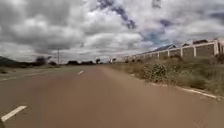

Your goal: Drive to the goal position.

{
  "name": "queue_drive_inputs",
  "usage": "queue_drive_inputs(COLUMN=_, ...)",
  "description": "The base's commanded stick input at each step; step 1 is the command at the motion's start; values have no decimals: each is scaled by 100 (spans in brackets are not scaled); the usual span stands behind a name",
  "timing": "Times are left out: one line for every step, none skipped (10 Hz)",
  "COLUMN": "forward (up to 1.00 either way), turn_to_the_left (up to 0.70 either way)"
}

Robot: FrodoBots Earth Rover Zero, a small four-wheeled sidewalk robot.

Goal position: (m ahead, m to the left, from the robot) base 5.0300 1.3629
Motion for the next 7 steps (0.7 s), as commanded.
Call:
queue_drive_inputs(forward=85, turn_to_the_left=0)
queue_drive_inputs(forward=85, turn_to_the_left=0)
queue_drive_inputs(forward=85, turn_to_the_left=0)
queue_drive_inputs(forward=85, turn_to_the_left=0)
queue_drive_inputs(forward=85, turn_to_the_left=15)
queue_drive_inputs(forward=85, turn_to_the_left=34)
queue_drive_inputs(forward=85, turn_to_the_left=25)
